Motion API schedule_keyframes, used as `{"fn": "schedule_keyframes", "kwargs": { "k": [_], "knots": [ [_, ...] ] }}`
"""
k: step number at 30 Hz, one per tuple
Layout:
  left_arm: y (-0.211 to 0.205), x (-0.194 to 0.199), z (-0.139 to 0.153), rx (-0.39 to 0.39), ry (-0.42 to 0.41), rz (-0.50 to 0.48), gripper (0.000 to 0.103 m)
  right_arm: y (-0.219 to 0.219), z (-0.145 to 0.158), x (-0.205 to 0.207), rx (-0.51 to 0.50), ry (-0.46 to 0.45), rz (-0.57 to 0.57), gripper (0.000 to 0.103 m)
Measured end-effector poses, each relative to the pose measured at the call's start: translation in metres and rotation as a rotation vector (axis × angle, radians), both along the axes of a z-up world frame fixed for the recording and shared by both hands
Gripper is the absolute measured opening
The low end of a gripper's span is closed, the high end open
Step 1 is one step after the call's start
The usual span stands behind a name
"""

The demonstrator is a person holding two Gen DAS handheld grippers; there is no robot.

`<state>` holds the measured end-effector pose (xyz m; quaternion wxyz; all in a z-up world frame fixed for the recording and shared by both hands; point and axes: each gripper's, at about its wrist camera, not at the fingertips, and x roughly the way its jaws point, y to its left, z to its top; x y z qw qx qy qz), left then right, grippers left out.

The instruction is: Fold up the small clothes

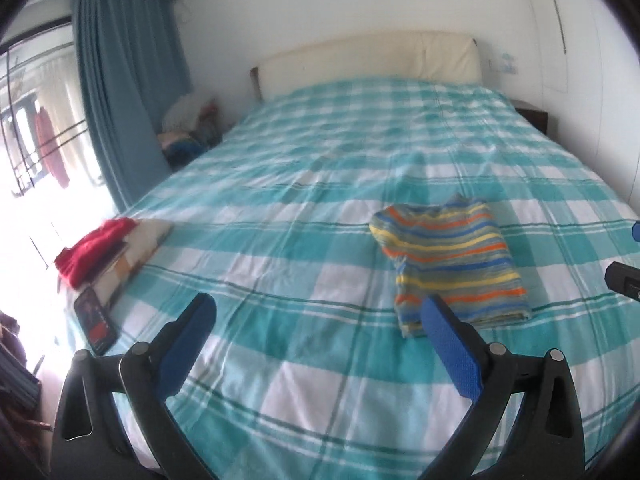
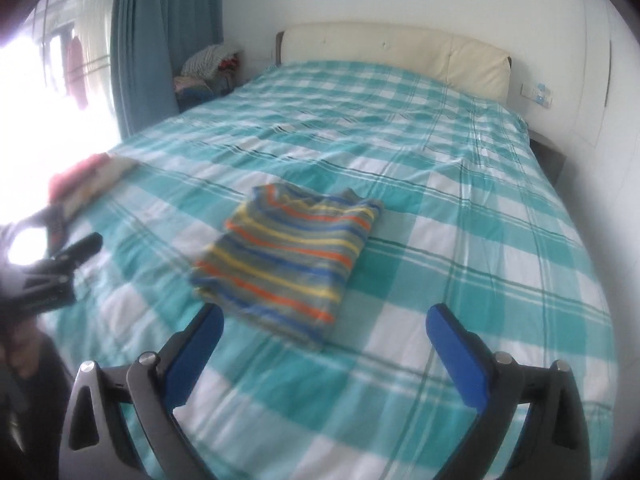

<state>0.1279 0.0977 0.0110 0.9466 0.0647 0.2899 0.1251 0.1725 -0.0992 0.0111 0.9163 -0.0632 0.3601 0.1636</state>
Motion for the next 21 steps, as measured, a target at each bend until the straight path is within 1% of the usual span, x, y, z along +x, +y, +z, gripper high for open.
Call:
{"fn": "schedule_keyframes", "kwargs": {
  "k": [1,3,6,8,12,18,21],
  "knots": [
    [-0.003,-0.01,0.005,0.007,-0.014,0.0,0.102,0.001,0.007,-0.014,0.015,-0.001,0.004,0.1],
    [-0.008,-0.024,0.012,-0.004,-0.007,-0.014,0.102,0.006,0.014,-0.033,0.025,-0.006,0.01,0.1],
    [-0.011,-0.042,0.02,-0.072,0.018,-0.061,0.102,0.012,0.022,-0.058,0.015,-0.017,-0.002,0.1],
    [-0.014,-0.052,0.022,-0.096,0.019,-0.081,0.102,0.013,0.026,-0.071,0.016,-0.012,-0.016,0.1],
    [-0.022,-0.066,0.019,-0.089,0.037,-0.093,0.102,0.015,0.03,-0.091,-0.017,-0.01,-0.042,0.1],
    [-0.027,-0.075,0.013,-0.086,0.056,-0.074,0.102,0.016,0.026,-0.104,-0.052,-0.011,-0.054,0.1],
    [-0.026,-0.081,0.013,-0.097,0.053,-0.081,0.102,0.016,0.026,-0.107,-0.046,-0.006,-0.051,0.1]
  ]
}}
